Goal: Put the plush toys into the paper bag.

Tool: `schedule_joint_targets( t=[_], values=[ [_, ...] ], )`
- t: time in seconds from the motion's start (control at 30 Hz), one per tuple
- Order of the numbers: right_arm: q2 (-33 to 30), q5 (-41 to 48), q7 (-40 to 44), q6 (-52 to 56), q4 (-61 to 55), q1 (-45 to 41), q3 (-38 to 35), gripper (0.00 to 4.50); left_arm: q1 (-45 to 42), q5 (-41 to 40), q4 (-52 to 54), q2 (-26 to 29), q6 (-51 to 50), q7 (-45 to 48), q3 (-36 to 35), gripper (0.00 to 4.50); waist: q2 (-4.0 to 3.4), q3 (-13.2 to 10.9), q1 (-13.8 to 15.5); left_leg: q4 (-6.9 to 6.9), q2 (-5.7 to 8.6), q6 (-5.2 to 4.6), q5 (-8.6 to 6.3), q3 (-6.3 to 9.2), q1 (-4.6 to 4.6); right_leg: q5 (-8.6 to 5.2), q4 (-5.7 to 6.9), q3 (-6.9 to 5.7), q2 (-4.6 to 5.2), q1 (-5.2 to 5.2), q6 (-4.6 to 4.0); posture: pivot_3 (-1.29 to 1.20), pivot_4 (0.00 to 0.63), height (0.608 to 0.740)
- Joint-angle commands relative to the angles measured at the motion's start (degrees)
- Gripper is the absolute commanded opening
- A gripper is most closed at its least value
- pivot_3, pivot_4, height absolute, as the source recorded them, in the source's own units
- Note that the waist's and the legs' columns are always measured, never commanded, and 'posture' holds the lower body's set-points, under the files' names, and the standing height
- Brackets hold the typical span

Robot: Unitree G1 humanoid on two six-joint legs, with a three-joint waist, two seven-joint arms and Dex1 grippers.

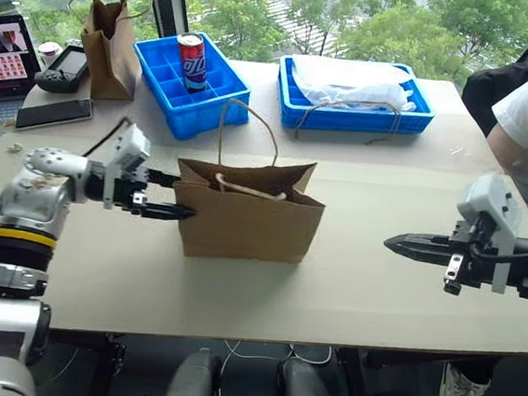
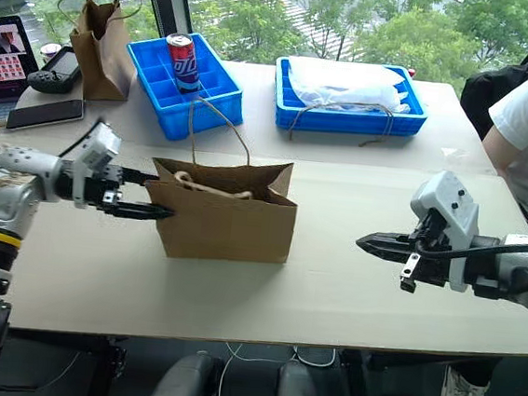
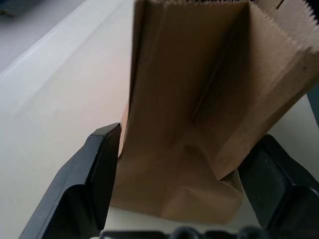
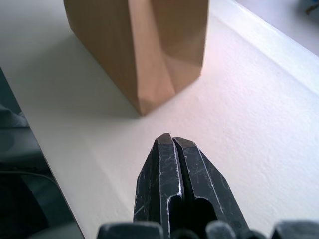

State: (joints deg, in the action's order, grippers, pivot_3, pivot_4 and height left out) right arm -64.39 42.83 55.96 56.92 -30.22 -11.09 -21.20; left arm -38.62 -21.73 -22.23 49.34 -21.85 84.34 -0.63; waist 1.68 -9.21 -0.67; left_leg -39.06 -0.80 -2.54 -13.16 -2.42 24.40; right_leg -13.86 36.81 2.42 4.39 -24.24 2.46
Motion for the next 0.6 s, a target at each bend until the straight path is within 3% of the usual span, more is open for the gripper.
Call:
schedule_joint_targets(
  t=[0.03, 0.23, 0.33, 0.43, 0.6],
  values=[
    [-1.1, -1.3, 1.8, -3.7, 2.6, 0.9, -2.9, 0.0, 0.5, -4.2, 0.0, 5.4, -5.6, 0.7, -6.8, 4.46, 0.0, 0.0, 0.0, 0.0, 0.0, 0.0, 0.0, 0.0, 0.0, 0.0, 0.0, 0.0, 0.0, 0.01, 0.0, 0.0, 0.15, 0.74],
    [-0.3, -3.7, 2.1, -7.3, 5.3, 2.3, -0.4, 0.0, 7.0, -8.2, 2.0, 10.6, -13.2, -1.1, -14.2, 4.46, -0.01, 0.0, -0.1, 0.02, -0.02, 0.0, 0.0, -0.04, -0.02, -0.01, -0.01, 0.0, 0.03, -0.02, 0.01, 0.0, 0.15, 0.74],
    [0.9, -3.8, 1.5, -8.4, 5.7, 2.0, 0.0, 0.0, 13.0, -6.6, 5.8, 10.9, -9.3, -5.4, -18.6, 4.46, 0.0, 0.0, 0.0, 0.02, -0.03, 0.0, 0.0, -0.05, -0.06, -0.01, 0.03, 0.0, 0.04, 0.01, 0.01, 0.0, 0.15, 0.74],
    [3.8, -6.3, -0.6, -12.9, 7.5, 1.6, 0.2, 0.0, 16.3, -1.5, 7.0, 7.6, 0.2, -18.2, -23.0, 4.46, 0.02, 0.0, 0.2, 0.02, -0.06, 0.01, 0.0, -0.03, -0.08, 0.0, 0.03, -0.01, 0.06, 0.02, -0.01, 0.0, 0.15, 0.74],
    [7.6, -9.4, -3.4, -16.7, 10.2, 1.5, 0.8, 0.0, 20.1, 0.3, 8.0, 4.6, 4.8, -23.8, -23.4, 4.46, 0.03, 0.0, 0.5, 0.03, -0.03, 0.02, 0.0, -0.06, -0.09, 0.04, 0.01, 0.02, 0.14, 0.04, -0.06, 0.0, 0.15, 0.74]
  ],
)
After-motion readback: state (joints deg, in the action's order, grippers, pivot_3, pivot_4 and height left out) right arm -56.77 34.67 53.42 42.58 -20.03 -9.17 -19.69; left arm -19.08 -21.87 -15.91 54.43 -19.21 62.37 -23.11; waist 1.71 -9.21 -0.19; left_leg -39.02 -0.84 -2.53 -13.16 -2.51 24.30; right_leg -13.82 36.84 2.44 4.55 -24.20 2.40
